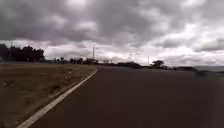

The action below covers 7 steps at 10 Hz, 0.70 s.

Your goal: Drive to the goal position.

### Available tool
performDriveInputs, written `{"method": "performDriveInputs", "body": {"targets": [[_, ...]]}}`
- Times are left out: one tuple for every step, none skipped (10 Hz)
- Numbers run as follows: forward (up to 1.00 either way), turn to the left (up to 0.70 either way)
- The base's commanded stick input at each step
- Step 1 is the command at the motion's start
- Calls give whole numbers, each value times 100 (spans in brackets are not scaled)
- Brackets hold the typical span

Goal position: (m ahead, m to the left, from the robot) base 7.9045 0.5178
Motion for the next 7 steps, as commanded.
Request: {"method": "performDriveInputs", "body": {"targets": [[100, 0], [100, 0], [100, 0], [100, 0], [100, 0], [100, 0], [100, 0]]}}
